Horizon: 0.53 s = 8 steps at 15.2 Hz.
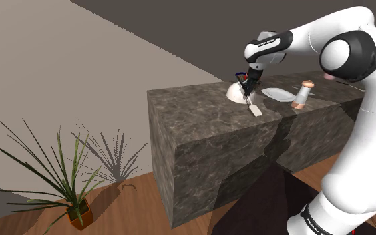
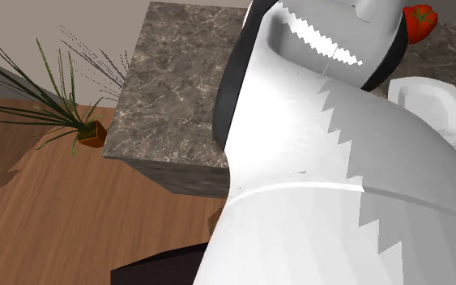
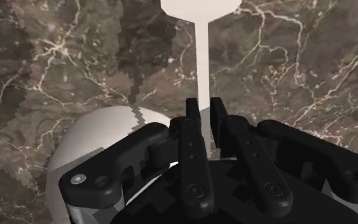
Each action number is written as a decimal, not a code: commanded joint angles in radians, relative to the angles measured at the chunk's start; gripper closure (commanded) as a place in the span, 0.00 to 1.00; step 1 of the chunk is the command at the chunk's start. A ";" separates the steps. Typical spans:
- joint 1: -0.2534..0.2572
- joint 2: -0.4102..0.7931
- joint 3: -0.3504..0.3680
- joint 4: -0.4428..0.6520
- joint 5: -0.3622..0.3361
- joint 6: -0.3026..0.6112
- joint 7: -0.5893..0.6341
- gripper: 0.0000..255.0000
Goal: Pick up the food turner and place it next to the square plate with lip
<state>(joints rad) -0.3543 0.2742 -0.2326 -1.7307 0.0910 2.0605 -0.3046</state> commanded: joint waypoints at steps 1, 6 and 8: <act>-0.029 0.016 -0.012 0.024 0.010 -0.010 -0.044 1.00; -0.111 0.097 -0.038 0.138 0.046 -0.051 -0.155 1.00; -0.147 0.136 -0.046 0.195 0.061 -0.073 -0.197 1.00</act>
<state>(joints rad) -0.4826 0.3897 -0.2742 -1.5643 0.1444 1.9980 -0.4792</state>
